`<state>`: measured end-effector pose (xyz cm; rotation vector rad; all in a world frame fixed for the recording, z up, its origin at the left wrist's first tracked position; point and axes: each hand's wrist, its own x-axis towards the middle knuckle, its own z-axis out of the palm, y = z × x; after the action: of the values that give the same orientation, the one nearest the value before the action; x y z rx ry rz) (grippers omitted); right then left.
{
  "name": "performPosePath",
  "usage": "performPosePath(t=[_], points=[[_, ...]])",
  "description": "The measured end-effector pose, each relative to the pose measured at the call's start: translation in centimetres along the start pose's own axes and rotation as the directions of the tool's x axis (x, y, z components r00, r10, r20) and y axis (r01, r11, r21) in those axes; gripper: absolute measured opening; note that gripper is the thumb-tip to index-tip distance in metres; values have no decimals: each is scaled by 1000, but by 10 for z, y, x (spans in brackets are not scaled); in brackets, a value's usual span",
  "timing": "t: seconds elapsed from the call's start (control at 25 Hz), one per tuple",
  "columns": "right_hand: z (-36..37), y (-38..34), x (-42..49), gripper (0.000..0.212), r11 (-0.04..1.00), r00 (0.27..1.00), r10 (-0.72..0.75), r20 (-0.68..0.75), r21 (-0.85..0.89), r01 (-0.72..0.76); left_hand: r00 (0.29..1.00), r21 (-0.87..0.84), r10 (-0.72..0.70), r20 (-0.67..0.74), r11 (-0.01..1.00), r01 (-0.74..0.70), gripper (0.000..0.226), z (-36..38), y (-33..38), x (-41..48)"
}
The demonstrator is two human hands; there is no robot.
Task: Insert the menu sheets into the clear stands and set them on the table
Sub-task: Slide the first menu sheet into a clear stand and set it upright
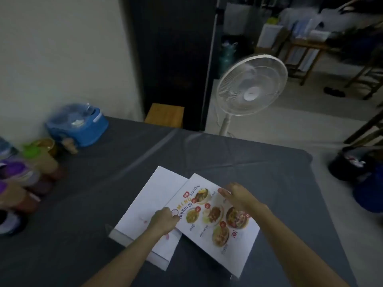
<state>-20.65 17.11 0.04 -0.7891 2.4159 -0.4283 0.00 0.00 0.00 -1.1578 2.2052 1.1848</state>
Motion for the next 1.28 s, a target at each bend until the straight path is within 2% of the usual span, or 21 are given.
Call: performPosePath(t=[0.12,0.24,0.4,0.52,0.6,0.68,0.84,0.96,1.12,1.2,1.28], points=[[1,7,11,56,999,999,-33,23,33,33,988,-267,-134,72,952,148,23,16,-7,1],[9,11,20,54,999,996,-37,84,33,35,971,-456,-212,107,857,237,28,29,-8,0],[11,15,32,35,997,997,-44,65,59,40,956,-662,-245,159,692,288,22,41,-5,-2],[13,19,41,28,992,997,-12,75,125,3,950,-807,-229,214,506,304,19,51,-6,0],[15,23,46,26,990,996,28,79,137,-39,950,-866,-214,227,402,298,14,57,-6,0],[14,25,49,21,991,995,35,96,127,-47,955,-899,-213,205,346,270,14,65,-6,-1],[14,25,50,16,987,998,33,59,154,-42,960,-927,-252,120,317,199,13,73,-9,0],[10,24,46,9,983,998,40,49,180,-48,964,-927,-249,91,332,173,14,76,-6,0],[-10,26,35,14,984,1000,31,5,175,-31,978,-903,-206,29,414,114,18,60,15,-5],[-35,32,25,21,978,996,64,-62,202,-50,992,-879,-127,-22,475,41,14,41,43,-8],[-66,40,13,24,968,981,102,-167,245,-59,995,-823,-39,-91,565,-54,18,19,83,-8]])
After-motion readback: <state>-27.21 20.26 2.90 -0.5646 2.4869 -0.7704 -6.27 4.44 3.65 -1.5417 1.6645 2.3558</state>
